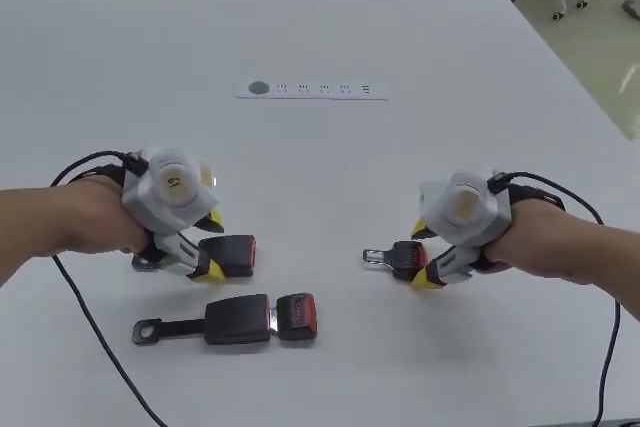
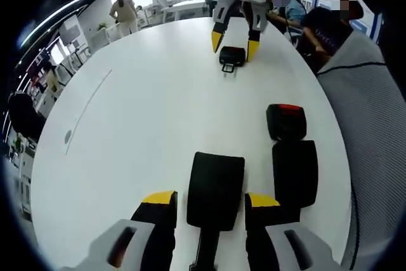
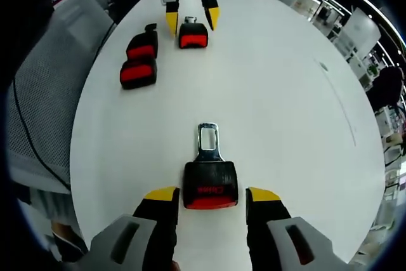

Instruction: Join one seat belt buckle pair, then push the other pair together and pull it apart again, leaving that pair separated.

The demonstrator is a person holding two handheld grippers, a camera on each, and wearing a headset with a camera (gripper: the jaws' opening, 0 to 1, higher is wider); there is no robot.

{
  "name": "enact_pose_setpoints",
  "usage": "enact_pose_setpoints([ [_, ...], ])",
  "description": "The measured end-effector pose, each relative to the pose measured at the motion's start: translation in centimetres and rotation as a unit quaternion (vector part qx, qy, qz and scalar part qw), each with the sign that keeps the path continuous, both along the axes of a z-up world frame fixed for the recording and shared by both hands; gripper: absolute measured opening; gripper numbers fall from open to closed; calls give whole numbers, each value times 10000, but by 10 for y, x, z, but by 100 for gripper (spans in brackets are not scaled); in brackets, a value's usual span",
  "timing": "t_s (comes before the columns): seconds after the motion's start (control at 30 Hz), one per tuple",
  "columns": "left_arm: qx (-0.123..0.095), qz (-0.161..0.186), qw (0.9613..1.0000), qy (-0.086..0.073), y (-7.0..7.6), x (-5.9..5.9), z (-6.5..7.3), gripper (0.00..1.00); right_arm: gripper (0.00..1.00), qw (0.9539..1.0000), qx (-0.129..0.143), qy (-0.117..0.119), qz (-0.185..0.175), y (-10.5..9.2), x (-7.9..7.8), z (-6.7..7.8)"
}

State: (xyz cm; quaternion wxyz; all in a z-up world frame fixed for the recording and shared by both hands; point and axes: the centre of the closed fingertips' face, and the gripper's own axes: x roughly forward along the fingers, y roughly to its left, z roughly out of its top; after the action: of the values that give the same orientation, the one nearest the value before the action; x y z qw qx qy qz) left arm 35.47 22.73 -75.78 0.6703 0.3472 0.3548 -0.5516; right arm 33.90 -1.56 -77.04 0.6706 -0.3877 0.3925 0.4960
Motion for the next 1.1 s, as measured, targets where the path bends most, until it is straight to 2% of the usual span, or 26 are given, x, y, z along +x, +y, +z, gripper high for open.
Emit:
enact_pose_setpoints([
  [0.1,-242,210,9994,-105,1,2,15,48,42,9997,137,-27,-181,2,-3,6],
  [0.2,-305,311,9989,-172,6,-2,21,50,46,9988,350,-100,-338,9,-7,14],
  [0.23,-317,331,9988,-191,8,-5,22,52,48,9985,371,-148,-380,9,-10,17],
  [0.27,-346,365,9984,-246,7,-13,29,53,50,9981,408,-178,-431,10,-12,20],
  [0.33,-369,456,9979,-263,13,-16,29,55,53,9961,564,-208,-640,11,-15,23],
  [0.43,-435,659,9964,-308,23,-26,32,59,57,9907,893,-238,-1003,14,-24,31],
  [0.5,-499,860,9945,-324,31,-32,34,61,58,9890,955,-244,-1101,13,-30,32],
  [0.7,-863,1459,9849,-343,52,-56,43,72,66,9794,1263,-313,-1544,15,-54,43],
  [0.77,-887,1619,9823,-330,60,-67,42,74,70,9765,1327,-362,-1661,16,-60,45],
  [0.8,-856,1676,9817,-304,65,-71,40,75,72,9744,1379,-377,-1733,17,-62,47],
  [0.83,-927,1806,9787,-293,69,-75,39,76,75,9692,1501,-402,-1911,20,-64,49],
  [0.97,-1055,2074,9721,-290,77,-87,37,82,88,9688,1528,-473,-1892,28,-73,49],
  [1.03,-1092,2146,9701,-296,81,-93,36,85,89,9647,1640,-476,-2004,30,-73,51],
  [1.07,-1089,2208,9687,-306,84,-97,36,86,89,9605,1757,-492,-2102,31,-73,55],
  [1.1,-1109,2271,9670,-312,86,-99,36,87,90,9596,1782,-489,-2122,32,-74,57],
])
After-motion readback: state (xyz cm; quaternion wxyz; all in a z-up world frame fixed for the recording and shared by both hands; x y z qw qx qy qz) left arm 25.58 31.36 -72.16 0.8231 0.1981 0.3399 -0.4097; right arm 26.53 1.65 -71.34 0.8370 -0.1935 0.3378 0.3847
